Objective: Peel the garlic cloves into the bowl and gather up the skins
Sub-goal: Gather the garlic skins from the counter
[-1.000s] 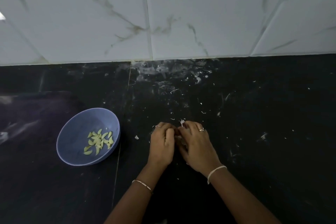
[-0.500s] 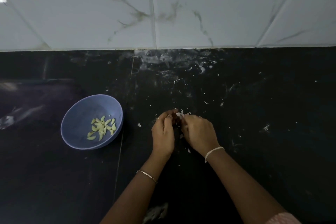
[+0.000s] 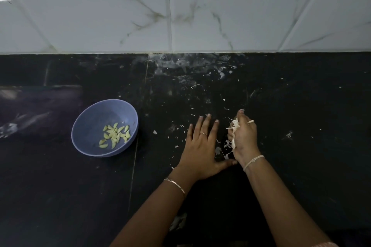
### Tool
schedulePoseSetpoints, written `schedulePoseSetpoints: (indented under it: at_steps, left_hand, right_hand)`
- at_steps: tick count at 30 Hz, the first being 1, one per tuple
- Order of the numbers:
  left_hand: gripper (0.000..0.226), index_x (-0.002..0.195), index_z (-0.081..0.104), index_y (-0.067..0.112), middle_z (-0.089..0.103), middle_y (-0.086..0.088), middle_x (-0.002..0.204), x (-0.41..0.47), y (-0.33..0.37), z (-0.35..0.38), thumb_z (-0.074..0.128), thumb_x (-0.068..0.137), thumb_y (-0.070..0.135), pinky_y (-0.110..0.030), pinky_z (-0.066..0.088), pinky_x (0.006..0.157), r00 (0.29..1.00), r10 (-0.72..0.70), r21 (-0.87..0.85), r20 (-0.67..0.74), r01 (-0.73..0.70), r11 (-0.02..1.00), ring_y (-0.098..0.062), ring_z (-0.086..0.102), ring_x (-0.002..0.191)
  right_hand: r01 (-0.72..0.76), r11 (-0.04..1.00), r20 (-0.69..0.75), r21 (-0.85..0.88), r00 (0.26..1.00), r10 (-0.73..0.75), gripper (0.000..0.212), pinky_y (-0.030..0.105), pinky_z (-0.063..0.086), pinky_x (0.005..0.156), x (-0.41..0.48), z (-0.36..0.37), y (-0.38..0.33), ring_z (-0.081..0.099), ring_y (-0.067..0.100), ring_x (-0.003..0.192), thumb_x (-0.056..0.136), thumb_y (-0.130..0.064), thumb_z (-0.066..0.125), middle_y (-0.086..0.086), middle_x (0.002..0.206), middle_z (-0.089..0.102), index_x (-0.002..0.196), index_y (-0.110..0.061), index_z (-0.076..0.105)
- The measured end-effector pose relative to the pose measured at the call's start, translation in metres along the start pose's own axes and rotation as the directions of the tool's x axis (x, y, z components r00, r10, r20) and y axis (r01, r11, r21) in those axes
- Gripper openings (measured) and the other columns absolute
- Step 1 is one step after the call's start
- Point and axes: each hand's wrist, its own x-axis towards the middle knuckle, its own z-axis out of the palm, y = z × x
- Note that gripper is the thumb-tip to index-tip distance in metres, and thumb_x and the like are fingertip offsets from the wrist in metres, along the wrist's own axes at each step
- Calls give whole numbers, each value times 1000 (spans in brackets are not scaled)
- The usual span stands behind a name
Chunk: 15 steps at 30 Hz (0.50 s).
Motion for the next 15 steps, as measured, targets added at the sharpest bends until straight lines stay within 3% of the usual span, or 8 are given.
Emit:
schedulePoseSetpoints:
  at_steps: [3,5,7,9,12,15]
  left_hand:
    - [134,154,-12,11,-27,-14,159,13,1,3,26,60,98,-50,-15,118,994,-108,107,-16,109,988,-32,-31,144]
    - [129,153,-12,7,-23,-17,159,20,-1,4,14,64,97,-49,-12,120,985,-174,124,-11,174,977,-33,-27,145]
    - [109,155,3,7,-2,-16,163,23,-2,7,15,80,85,-47,0,122,993,-115,122,-16,116,986,-32,-8,150]
    - [77,150,32,12,27,-11,157,22,-3,12,28,93,64,-46,22,119,997,31,90,-72,-25,996,-29,22,146]
    - [45,125,58,18,53,-5,132,18,2,14,35,96,44,-41,47,97,972,140,95,-188,-124,988,-25,51,119]
    - [31,108,63,17,61,-2,115,17,7,18,38,94,31,-34,52,75,946,181,114,-269,-155,981,-22,59,97]
  right_hand:
    - [-19,995,-23,99,1000,21,40,18,24,34,-2,-2,-3,30,5,35,103,-31,45,-6,48,34,66,-19,37]
    - [-33,986,-36,161,999,39,40,18,22,34,-3,-3,-5,29,5,33,103,-31,45,-6,47,34,66,-18,37]
    - [-60,972,-53,225,996,74,40,18,20,35,-2,-5,-6,27,6,33,103,-31,44,-6,47,34,66,-18,38]
    - [-71,958,-77,278,992,96,40,18,20,35,2,-10,-6,27,6,34,103,-32,44,-6,47,34,65,-18,39]
    - [-85,949,-109,305,986,123,43,19,20,34,5,-17,-4,26,7,34,102,-33,45,-6,46,34,63,-17,37]
    - [-96,946,-135,310,980,144,43,19,20,33,2,-23,-2,27,6,34,102,-33,44,-6,47,35,63,-18,39]
